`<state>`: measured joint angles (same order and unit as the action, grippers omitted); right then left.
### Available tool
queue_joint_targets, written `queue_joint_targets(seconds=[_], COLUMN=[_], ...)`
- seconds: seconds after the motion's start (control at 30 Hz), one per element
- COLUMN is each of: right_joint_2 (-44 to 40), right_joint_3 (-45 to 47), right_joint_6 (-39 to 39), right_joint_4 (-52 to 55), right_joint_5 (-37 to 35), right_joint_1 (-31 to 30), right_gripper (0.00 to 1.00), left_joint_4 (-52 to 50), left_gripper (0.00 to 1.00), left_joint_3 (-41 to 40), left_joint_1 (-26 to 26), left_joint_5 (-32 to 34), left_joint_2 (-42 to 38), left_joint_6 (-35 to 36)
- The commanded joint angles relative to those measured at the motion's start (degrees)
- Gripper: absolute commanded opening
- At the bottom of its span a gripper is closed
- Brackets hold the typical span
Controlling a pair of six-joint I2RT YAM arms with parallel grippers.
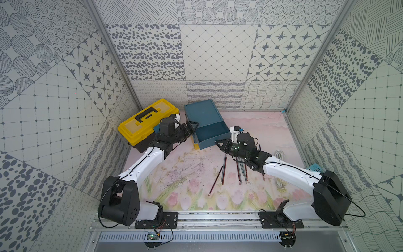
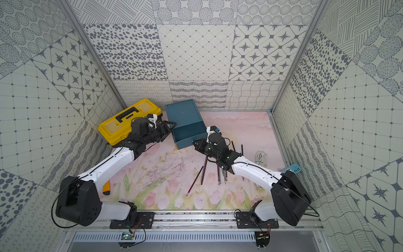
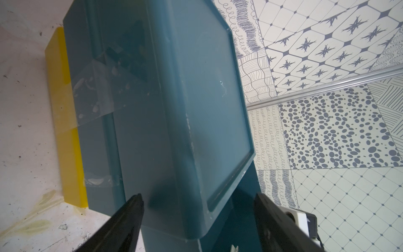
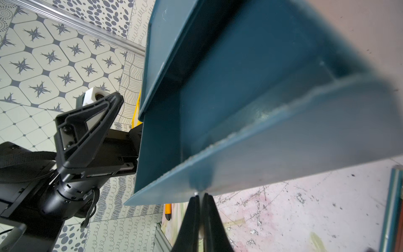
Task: Please place the pencils in the drawer according to their color
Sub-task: Open the drawer in the storage box.
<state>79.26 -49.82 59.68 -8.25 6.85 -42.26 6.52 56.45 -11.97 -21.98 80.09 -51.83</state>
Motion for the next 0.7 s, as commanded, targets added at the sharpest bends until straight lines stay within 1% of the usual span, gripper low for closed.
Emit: queue_joint_targets(seconds=[0.0,0.3,0.57,0.63,0.67], right_joint_2=[-2.55,-4.74,-5.35,-5.61,-5.78], right_joint_3=[1.23,2.99,3.47,3.47,3.45], right_joint_6=[-0.9,-0.44,-0.44,-0.52,-0.56], right_joint_4=[1.37,4.09,4.65,4.99,5.15], right_joint_5=[-1.11,-2.53,-3.18,-3.55,-3.79], right_joint_1=[-0.88,-3.21,-3.53,-3.56,-3.54], right_gripper=[0.0,0.0,0.0,0.06,0.11], left_joint_4=[0.95,0.71,0.53,0.42,0.42], left_gripper=[0.85,0.85,0.85,0.85,0.85], left_joint_3=[0.32,0.1,-0.86,-0.86,-0.81], left_joint_1=[-0.18,-0.17,-0.2,-0.21,-0.21], left_joint_5=[0.75,0.96,1.38,1.5,1.48], left_joint_2=[0.01,-0.36,-1.17,-1.38,-1.42], left_joint_6=[1.19,1.07,0.9,0.96,0.86])
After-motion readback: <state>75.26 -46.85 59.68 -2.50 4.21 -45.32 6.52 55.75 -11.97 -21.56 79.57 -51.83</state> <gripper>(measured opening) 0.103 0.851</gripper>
